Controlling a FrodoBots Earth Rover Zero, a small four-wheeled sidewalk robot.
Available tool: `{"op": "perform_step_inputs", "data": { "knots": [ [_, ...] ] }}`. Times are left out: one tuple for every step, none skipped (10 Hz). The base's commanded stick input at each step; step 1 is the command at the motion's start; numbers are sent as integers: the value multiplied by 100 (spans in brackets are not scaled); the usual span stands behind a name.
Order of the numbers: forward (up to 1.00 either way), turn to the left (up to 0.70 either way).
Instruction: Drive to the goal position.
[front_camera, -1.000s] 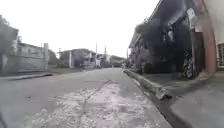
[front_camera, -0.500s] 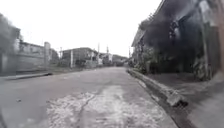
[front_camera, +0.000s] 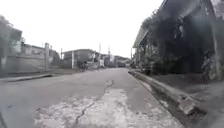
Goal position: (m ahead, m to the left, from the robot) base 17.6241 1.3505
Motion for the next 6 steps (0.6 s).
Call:
{"op": "perform_step_inputs", "data": {
  "knots": [
    [70,0],
    [70,0],
    [70,0],
    [70,0],
    [70,0],
    [70,0]
  ]
}}
